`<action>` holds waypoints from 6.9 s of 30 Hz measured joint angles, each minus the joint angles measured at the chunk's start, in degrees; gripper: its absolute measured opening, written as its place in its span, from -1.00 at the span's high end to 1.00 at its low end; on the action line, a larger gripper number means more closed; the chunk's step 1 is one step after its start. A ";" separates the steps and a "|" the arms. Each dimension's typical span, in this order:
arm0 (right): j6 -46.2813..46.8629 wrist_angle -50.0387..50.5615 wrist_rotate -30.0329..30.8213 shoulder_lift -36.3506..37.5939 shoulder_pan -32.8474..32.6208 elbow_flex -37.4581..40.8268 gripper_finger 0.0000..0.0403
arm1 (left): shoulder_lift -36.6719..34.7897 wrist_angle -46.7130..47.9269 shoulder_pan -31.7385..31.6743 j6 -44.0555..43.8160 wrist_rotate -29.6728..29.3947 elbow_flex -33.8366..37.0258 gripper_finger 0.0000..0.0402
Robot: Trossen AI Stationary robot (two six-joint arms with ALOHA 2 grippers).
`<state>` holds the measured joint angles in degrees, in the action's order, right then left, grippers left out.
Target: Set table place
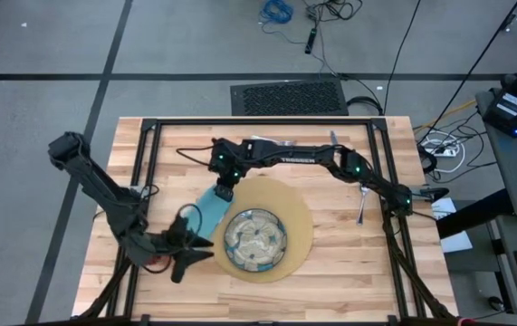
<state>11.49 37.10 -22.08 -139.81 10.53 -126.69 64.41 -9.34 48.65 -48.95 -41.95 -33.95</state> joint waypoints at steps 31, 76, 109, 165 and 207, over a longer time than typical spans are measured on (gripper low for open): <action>-0.87 3.31 1.23 -2.56 5.67 -7.94 0.17 | -18.69 20.30 -1.18 10.53 -6.67 0.02 0.28; -6.41 29.55 16.61 32.50 9.39 -5.95 0.30 | 12.68 54.39 -32.25 -3.95 46.46 -4.04 0.28; -6.40 31.09 16.19 32.46 9.20 -5.95 0.30 | 19.67 40.05 -21.74 -27.62 54.40 -4.74 0.28; -19.59 40.62 27.93 32.09 11.00 -5.99 0.30 | 10.67 69.45 -39.35 17.99 13.26 -30.44 0.28; 6.50 -49.86 8.44 67.25 20.91 93.76 0.30 | 74.00 65.15 -78.89 86.79 45.60 -89.04 0.28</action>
<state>17.98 -12.76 -13.64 -72.55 31.44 -32.93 138.41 55.81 -30.25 37.84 3.65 -123.00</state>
